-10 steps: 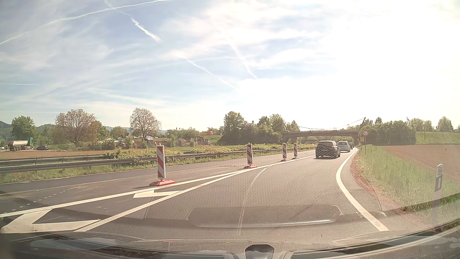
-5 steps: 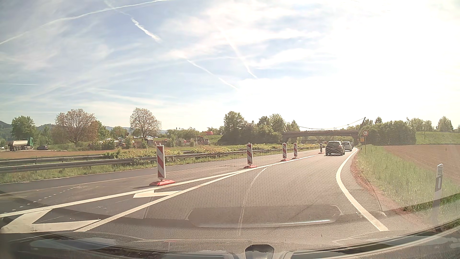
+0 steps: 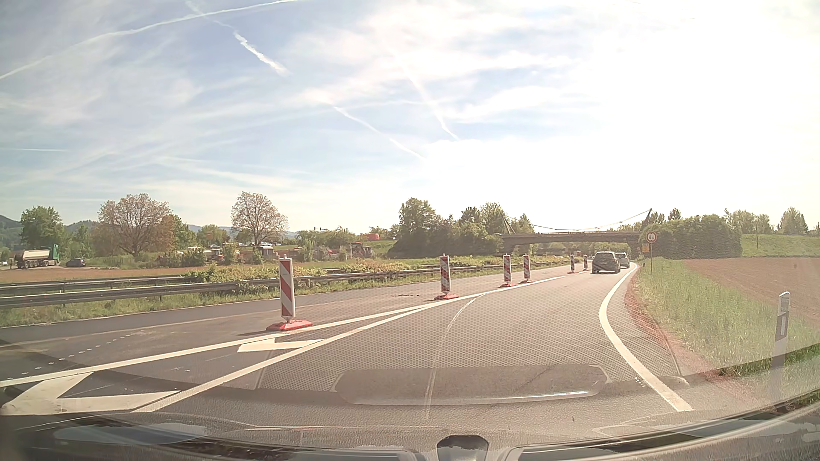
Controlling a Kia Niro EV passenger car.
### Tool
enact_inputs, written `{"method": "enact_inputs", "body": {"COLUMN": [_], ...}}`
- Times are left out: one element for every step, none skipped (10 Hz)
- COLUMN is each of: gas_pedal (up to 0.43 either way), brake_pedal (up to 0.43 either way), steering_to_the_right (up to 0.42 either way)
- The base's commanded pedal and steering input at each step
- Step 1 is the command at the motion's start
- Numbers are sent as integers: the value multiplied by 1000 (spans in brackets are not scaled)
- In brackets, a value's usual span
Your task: Follow the waypoints while adhering to traffic rules and regulations
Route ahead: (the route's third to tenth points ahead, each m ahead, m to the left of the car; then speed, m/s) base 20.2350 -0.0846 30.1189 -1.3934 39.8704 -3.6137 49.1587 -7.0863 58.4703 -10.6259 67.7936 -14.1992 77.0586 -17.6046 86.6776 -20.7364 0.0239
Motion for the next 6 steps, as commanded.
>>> {"method": "enact_inputs", "body": {"gas_pedal": [0,0,0,0,0,0], "brake_pedal": [293,293,299,293,293,293], "steering_to_the_right": [61,61,62,62,62,63]}}
